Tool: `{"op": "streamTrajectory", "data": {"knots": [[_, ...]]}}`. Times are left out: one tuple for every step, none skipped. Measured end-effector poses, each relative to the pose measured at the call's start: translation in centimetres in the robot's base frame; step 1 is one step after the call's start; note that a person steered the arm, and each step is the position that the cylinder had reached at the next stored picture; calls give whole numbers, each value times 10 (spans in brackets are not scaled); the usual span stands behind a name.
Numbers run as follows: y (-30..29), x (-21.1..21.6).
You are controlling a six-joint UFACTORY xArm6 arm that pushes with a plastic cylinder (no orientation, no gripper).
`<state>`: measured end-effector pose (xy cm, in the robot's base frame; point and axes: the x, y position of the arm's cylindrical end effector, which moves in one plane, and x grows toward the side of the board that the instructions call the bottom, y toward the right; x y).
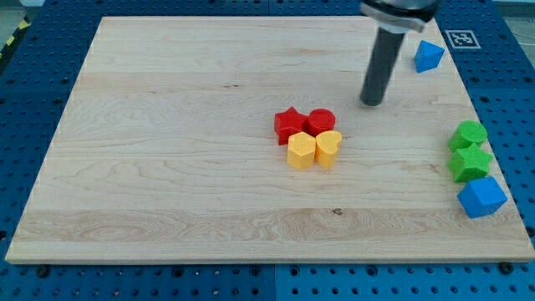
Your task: Separate the green star from the green circle
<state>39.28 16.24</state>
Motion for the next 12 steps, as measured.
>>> {"op": "streamTrajectory", "data": {"knots": [[46,0],[94,1],[130,24],[155,58],[175,89],[175,125],[146,135],[133,140],[126,140],[111,141],[102,119],[80,113]]}}
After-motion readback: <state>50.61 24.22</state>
